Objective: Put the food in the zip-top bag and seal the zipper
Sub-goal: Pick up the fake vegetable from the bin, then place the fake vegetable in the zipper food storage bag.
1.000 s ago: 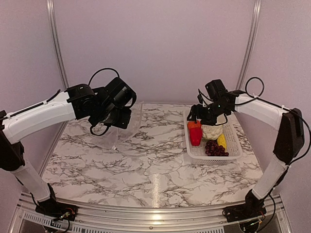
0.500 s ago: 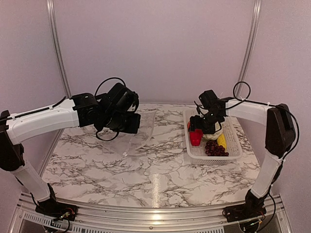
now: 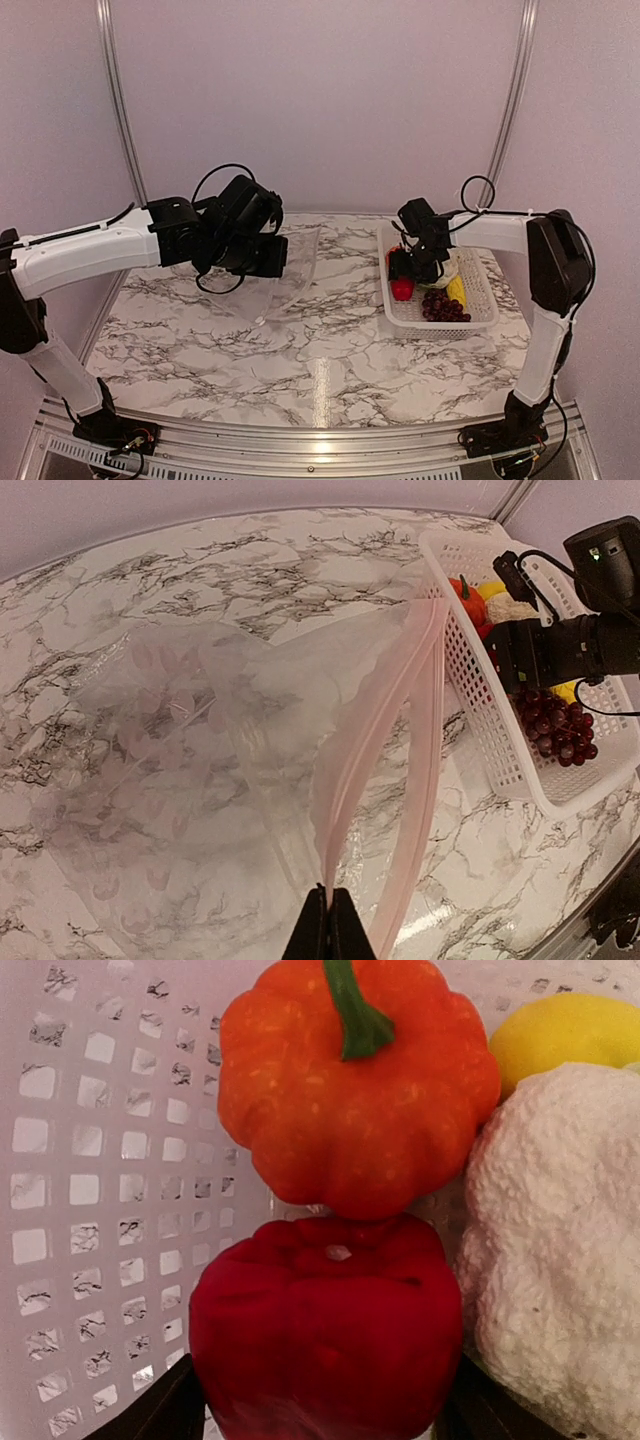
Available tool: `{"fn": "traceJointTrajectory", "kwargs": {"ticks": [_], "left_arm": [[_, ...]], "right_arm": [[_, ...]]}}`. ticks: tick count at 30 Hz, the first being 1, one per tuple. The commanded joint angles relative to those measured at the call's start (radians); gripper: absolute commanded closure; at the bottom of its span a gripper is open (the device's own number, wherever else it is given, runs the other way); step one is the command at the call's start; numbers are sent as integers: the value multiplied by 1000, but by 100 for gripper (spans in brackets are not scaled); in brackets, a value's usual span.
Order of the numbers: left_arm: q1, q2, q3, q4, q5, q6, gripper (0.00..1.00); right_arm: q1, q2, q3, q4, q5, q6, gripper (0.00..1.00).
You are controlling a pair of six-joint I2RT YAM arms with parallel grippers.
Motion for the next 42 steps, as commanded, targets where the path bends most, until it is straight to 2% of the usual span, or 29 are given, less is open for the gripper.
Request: {"fn": "traceJointTrajectory", "kwargs": {"ticks": [1,9,16,21,28,34,42], "left_arm": [[6,-41,-39,14,12,-32,100],[6,-43,-35,14,-2,-21,100],[14,6,9,22,-5,13,100],[24,54,47,42,5,14,100],[56,99,64,93,63,-26,100],[92,141,127,115,117,-43,100],[146,159,184,164,241,-90,100]], "right_arm": [[9,29,-4,53,47,14,28],[13,-31,-11,51,45,10,47],[66,-251,-46,28,-6,24,54],[192,-402,-56,34,7,-47,59],[261,-559,-105,196,-243,-87,59],[263,-568,-126,351,-354,-64,60],[263,-462,-79,491,-427,-6,60]]}}
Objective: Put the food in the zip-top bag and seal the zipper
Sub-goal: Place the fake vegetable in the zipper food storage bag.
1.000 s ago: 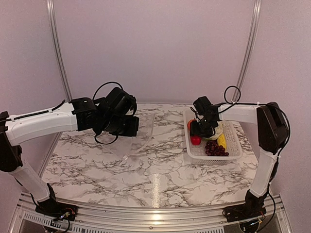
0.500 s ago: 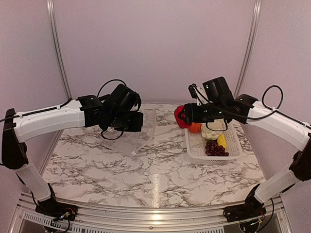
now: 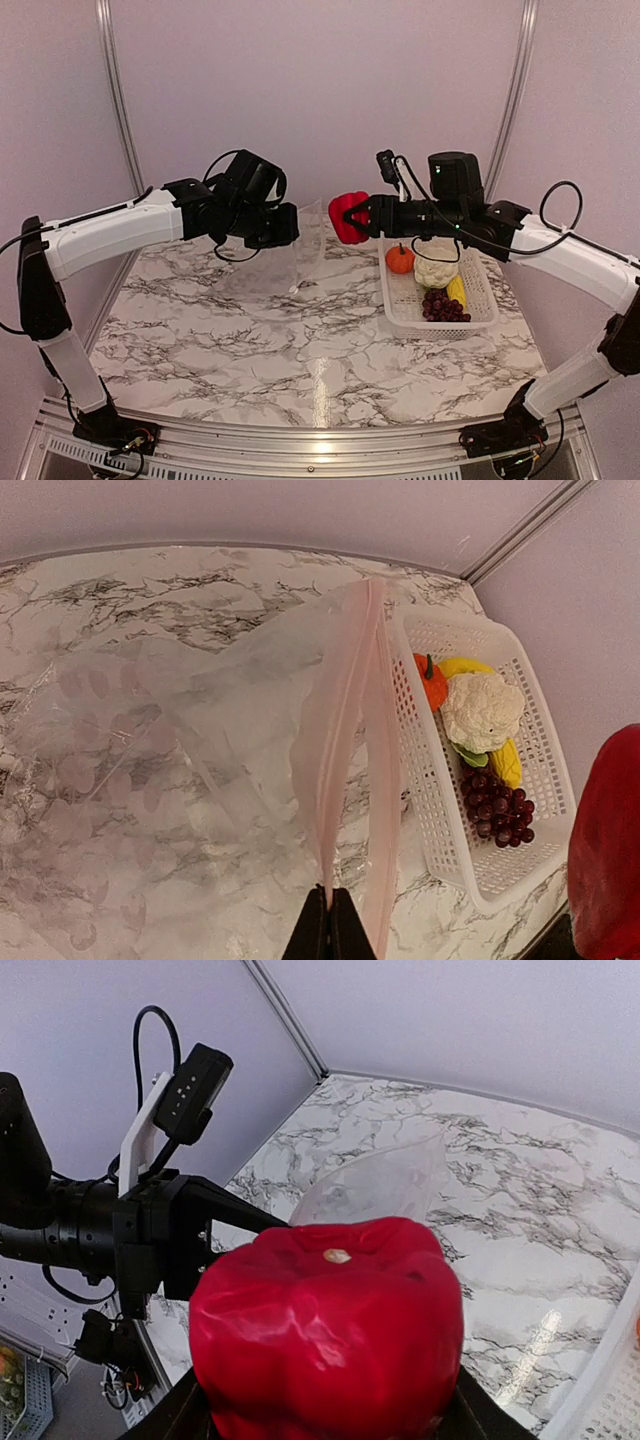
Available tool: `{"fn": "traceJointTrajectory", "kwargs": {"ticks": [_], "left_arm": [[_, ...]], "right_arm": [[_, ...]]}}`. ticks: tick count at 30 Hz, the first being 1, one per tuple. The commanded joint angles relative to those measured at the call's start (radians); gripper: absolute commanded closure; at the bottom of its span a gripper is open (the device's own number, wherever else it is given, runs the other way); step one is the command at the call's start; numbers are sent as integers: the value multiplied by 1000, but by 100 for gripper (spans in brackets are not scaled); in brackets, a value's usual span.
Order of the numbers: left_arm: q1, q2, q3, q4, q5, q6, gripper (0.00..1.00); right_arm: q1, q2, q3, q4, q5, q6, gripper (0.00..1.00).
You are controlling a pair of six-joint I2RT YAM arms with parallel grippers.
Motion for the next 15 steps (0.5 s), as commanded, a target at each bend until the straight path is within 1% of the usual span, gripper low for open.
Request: {"fn": "traceJointTrajectory", "kwargs": {"ticks": [1,6,12,15], "left_arm": [[18,11,47,48,75,-24,100],[19,-11,45,53,91,-12,100],[18,-45,6,72,105,-11,100],[18,-57,-10,79,107,-15,100]], "right_arm": [[4,74,55,107,-63,49,60],[3,139,99,126,-89,82,60],[5,172,101,152,-103,109,60],[5,192,104,137,-76,128,60]]}}
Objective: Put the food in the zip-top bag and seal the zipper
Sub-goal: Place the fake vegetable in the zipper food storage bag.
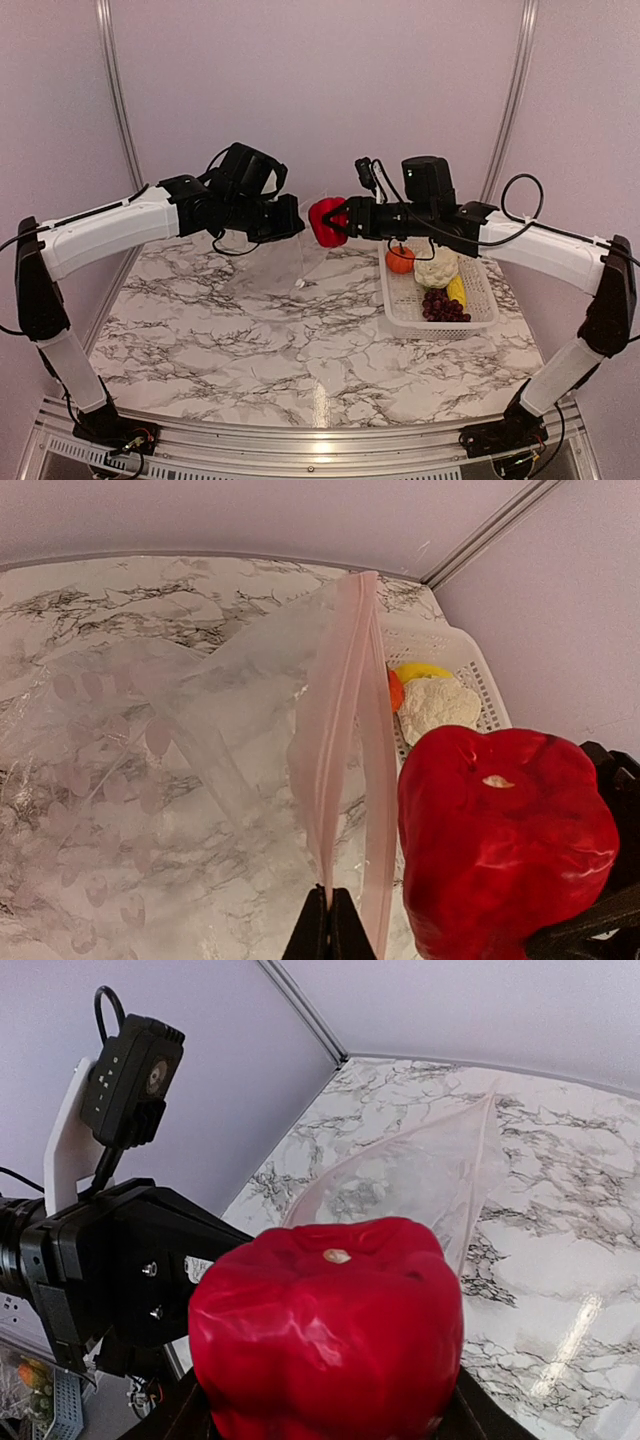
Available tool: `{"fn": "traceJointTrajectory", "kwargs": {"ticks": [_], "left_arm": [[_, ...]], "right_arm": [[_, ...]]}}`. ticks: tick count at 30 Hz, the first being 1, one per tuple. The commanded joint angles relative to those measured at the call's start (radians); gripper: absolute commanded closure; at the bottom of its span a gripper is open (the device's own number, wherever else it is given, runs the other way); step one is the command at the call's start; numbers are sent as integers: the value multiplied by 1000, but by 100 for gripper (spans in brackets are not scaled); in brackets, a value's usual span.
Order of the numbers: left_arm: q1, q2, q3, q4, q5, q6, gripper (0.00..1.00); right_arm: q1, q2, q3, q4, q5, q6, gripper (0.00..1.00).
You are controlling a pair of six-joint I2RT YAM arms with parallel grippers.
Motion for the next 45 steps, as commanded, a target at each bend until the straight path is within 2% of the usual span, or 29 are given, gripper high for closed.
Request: {"fn": "traceJointTrajectory", "kwargs": {"ticks": [1,13,16,19,23,34,38,42,45], "left_arm": [[1,-49,-27,29,15,-1,100],[-2,-56,-51,47,38,-10,100],[-1,-50,-51,45,38,-11,100],[0,-48,-51,32,38,-14,100],[0,-58,-52,23,8,0,100],[14,-97,-93,-3,-57,23,100],[35,-113,-65,-97,-83,86,100],[63,-150,91,-390,-260,201,100],[63,-198,79,-407,-323,293,100]], "right_arm": [[4,33,58,5,24,40,60],[13,154,171,-209,115,41,61],[31,182,215,-221,76,-3,52],[45,215,284,-275,47,-35,37],[43,191,310,-311,66,-24,28],[-7,74,287,-374,76,-32,24],[-46,46,255,-388,91,-46,25],[-118,40,284,-514,172,-108,26],[-173,23,266,-558,219,-136,26]]}}
